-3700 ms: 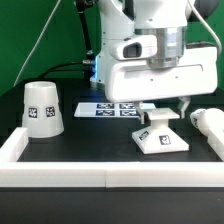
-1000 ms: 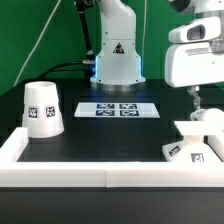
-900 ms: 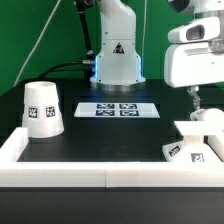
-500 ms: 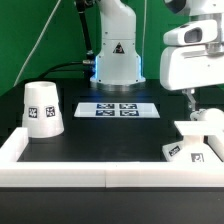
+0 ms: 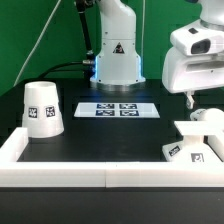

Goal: Assemble lamp

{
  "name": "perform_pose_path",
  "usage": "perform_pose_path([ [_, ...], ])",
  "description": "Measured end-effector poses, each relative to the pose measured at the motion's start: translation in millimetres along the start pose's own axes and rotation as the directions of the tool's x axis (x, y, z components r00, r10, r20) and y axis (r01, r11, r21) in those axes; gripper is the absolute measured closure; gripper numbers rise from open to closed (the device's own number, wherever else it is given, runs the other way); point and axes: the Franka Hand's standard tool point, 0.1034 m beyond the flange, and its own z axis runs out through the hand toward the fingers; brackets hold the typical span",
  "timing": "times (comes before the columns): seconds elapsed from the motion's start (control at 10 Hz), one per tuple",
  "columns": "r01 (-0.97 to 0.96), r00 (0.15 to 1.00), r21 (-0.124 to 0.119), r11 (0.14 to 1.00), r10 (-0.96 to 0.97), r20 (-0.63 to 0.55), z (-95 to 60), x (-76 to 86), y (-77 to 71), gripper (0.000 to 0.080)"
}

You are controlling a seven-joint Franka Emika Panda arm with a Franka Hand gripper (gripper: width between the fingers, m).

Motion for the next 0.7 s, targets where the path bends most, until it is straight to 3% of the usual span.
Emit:
perform_pose_path([
  [0.4, -0.006, 0.965, 0.013, 1.000, 0.002, 0.264, 5.1, -4.5, -1.9, 0.0101],
  [0.7, -0.029, 0.875, 0.002, 1.000, 0.025, 0.484, 19.9, -10.2, -5.7, 0.0101],
])
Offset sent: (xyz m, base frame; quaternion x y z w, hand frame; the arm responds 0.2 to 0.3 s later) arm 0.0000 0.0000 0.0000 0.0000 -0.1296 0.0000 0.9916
